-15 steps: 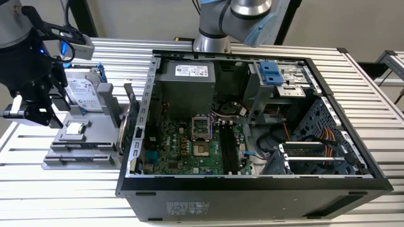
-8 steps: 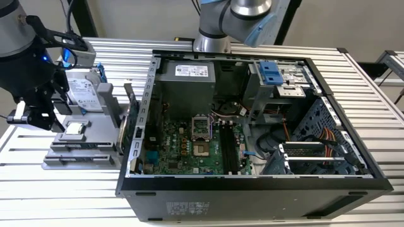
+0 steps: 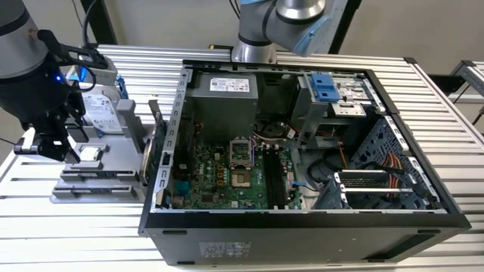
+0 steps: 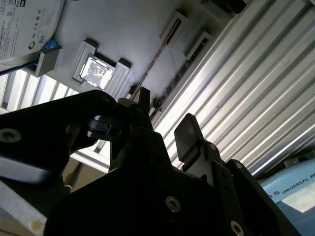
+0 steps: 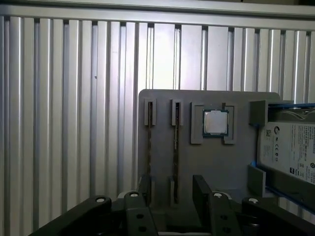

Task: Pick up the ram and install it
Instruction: 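Pick up the ram and move it above insertion slot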

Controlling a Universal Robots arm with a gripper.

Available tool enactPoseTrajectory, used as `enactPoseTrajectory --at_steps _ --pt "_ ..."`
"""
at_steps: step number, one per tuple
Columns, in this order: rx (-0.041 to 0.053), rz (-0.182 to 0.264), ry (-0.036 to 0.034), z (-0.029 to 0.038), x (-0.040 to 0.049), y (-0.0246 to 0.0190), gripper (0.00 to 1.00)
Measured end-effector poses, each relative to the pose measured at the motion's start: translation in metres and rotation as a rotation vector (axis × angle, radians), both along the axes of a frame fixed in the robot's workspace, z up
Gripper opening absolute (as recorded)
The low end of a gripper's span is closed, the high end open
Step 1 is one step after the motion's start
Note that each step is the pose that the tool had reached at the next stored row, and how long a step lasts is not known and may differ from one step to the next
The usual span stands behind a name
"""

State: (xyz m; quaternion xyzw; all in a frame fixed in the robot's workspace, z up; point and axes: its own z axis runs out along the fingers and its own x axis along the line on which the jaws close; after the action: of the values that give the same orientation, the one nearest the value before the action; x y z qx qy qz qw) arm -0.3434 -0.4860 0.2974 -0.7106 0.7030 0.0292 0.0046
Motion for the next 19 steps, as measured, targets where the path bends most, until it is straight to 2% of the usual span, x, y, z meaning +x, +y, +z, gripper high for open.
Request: enactPoseTrajectory --at_steps 3,15,19 --pt "-0.0004 0.0 -0.0004 -0.0011 0.0 0.0001 1.0" --pt "-0.0172 0.0 -0.0003 -0.0092 0.0002 -0.0016 1.0" --pt "-0.0179 0.0 -0.0002 -0.0104 0.001 -0.0023 1.0"
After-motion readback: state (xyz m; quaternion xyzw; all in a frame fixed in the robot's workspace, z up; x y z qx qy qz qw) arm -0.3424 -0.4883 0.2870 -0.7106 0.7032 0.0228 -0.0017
